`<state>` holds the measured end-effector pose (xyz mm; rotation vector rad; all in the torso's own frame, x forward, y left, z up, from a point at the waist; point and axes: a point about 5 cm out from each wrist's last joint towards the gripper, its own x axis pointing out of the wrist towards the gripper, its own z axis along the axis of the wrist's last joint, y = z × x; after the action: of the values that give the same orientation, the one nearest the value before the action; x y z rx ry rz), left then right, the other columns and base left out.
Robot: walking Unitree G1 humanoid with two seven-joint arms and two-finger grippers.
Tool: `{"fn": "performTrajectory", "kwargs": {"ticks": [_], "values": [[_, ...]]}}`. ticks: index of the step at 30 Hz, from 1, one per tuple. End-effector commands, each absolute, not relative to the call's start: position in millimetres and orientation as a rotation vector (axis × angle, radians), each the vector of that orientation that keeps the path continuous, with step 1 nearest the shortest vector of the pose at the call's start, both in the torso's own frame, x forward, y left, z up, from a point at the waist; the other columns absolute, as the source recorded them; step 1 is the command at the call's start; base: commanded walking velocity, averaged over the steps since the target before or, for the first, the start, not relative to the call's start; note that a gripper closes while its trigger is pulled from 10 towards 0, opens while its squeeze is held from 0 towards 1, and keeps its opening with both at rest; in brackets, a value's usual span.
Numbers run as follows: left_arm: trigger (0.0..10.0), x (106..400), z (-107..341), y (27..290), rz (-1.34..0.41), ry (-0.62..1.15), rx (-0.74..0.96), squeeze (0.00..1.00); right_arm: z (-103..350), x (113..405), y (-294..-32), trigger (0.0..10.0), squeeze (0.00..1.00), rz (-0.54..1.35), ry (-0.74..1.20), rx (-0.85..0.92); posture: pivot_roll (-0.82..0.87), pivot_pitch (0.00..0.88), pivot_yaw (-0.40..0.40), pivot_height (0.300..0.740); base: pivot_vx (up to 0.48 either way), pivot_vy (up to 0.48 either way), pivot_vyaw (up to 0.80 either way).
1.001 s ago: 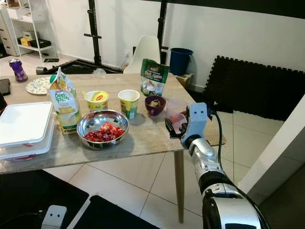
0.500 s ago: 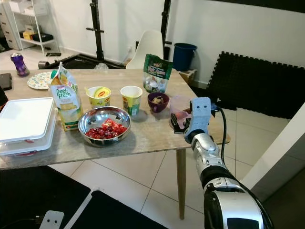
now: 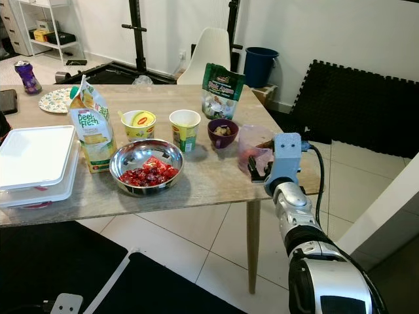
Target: Restocking fridge
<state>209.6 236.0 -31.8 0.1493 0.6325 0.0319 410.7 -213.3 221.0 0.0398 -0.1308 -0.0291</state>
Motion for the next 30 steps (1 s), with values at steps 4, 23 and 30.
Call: {"fn": "performTrajectory", "kwargs": {"ticks": [4, 23, 30], "values": [[10.0, 200, -36, 237, 0.036, 0.668, 0.154, 0.0, 216, 410, -211, 10.0, 0.0, 0.036, -0.114, 0.121, 0.06, 0.237, -0.065, 0.74, 0.0, 0.0, 0.0], [10.0, 208, -35, 231, 0.026, 0.663, 0.149, 0.0, 203, 405, -173, 10.0, 0.0, 0.402, -0.128, 0.17, 0.04, 0.205, -0.057, 0.74, 0.0, 0.0, 0.0], [10.0, 207, -35, 232, 0.025, 0.665, 0.154, 0.0, 222, 408, -174, 10.0, 0.0, 0.367, -0.229, 0.258, 0.04, 0.206, -0.056, 0.74, 0.0, 0.0, 0.0]]}}
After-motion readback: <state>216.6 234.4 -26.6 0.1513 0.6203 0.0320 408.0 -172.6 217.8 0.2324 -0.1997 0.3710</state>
